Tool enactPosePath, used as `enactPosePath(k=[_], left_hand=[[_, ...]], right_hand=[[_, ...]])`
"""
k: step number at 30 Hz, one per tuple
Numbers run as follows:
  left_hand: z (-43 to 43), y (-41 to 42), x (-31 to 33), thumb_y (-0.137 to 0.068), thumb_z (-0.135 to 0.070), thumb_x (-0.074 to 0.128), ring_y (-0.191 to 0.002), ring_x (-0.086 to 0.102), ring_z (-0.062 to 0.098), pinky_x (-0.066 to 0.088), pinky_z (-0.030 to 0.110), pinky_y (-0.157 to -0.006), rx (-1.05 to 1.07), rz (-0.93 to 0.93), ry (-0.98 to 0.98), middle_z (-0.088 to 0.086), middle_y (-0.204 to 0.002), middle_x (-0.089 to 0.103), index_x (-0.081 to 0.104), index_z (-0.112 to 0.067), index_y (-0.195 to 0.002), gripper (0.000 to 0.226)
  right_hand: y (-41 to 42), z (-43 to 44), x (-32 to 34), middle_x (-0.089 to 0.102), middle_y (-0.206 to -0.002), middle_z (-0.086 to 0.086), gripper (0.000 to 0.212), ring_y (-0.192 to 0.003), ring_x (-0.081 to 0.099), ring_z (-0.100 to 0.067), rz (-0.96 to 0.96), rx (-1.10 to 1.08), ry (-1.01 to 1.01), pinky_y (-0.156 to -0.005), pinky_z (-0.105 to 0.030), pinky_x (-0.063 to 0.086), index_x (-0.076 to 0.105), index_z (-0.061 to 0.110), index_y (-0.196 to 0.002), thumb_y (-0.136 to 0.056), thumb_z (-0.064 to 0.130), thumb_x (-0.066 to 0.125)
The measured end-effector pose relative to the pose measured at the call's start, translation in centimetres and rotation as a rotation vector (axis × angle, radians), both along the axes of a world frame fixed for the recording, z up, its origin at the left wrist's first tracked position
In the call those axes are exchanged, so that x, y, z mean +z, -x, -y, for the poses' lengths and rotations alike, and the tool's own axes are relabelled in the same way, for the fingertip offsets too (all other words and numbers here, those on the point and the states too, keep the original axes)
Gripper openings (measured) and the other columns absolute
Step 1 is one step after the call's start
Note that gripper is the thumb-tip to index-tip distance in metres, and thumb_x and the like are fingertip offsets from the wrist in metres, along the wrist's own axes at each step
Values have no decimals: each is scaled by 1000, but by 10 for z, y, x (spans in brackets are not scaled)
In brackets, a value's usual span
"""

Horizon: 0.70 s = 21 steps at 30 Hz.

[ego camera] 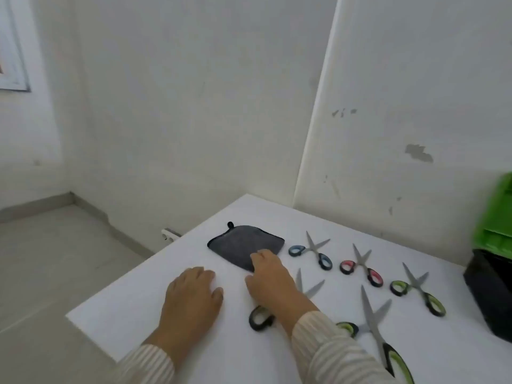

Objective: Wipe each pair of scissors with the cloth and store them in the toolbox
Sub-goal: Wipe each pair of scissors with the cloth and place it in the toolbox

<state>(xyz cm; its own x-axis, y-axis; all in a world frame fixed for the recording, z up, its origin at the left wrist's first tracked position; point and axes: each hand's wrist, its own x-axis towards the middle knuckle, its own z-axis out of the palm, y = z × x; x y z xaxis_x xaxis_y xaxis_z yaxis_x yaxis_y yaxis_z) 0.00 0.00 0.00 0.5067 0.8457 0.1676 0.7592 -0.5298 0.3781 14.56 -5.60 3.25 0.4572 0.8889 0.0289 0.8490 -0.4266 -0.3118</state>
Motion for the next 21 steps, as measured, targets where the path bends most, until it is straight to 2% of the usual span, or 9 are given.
enactPosePath(k=[2, 4, 6, 7, 10, 13, 17, 19, 21], left_hand=[[-8, -1, -3, -91, -42, 43, -133, 37, 16, 26, 30, -109, -1, 6, 23, -5, -143, 43, 47, -26, -133, 44], [-19, -3, 1, -90, -44, 43, -131, 37, 17, 29, 32, -106, -10, -15, 60, -7, -141, 43, 44, -28, -134, 47], [-38, -12, 14, -91, -46, 42, -128, 39, 21, 32, 35, -102, 21, -61, 105, -4, -137, 46, 44, -26, -133, 47], [-49, -19, 21, -91, -47, 41, -126, 40, 24, 35, 36, -99, 56, -66, 144, -1, -134, 48, 46, -24, -130, 46], [-82, -41, 30, -90, -47, 42, -117, 45, 30, 41, 38, -89, 110, 2, 256, 6, -121, 54, 54, -14, -111, 41], [-94, -54, 28, -84, -33, 49, -105, 55, 30, 48, 36, -85, 58, 35, 272, 8, -111, 63, 63, -12, -98, 28], [-75, -60, 49, -88, -17, 53, -101, 59, 25, 46, 31, -85, -5, 214, 240, 5, -107, 67, 63, -17, -95, 13], [-52, -66, 75, -90, -16, 54, -100, 58, 22, 45, 30, -86, -106, 330, 173, 3, -108, 65, 64, -19, -96, 12], [-23, -71, 106, -89, -14, 56, -101, 57, 20, 41, 26, -87, -262, 400, 67, 1, -109, 64, 66, -18, -99, 14]], right_hand=[[-8, -15, -3, 39, -137, -6, 36, -126, 36, -23, -2, -51, 11, -100, -32, 34, 44, 11, -126, -91, 12, 41], [-16, -26, -8, 53, -106, -5, 23, -99, 50, -23, 16, -96, 42, -84, -31, 44, 57, 10, -105, -88, 7, 42], [-16, -34, -10, 43, -75, 1, 15, -79, 45, -20, 71, -105, 81, -68, -29, 42, 56, 11, -85, -85, 5, 42], [-15, -35, -10, 39, -72, 2, 14, -78, 42, -18, 82, -89, 69, -65, -29, 40, 54, 12, -81, -85, 6, 42], [-6, -27, -14, 41, -82, 1, 12, -80, 37, -16, 78, -21, -14, -66, -27, 35, 53, 13, -81, -88, 11, 43], [5, -17, -13, 42, -86, 2, 14, -82, 37, -15, 65, 22, -30, -68, -27, 36, 53, 15, -82, -90, 14, 41], [11, 2, -2, 59, -93, -8, 23, -92, 55, -23, -26, 29, 16, -81, -29, 44, 64, 8, -92, -91, 18, 43], [9, 19, 11, 65, -95, -8, 21, -89, 59, -23, -161, 15, -96, -81, -29, 48, 66, 7, -89, -87, 20, 49], [1, 38, 34, 62, -92, -2, 19, -84, 57, -19, -236, -50, -317, -78, -29, 48, 65, 12, -95, -85, 24, 55]])
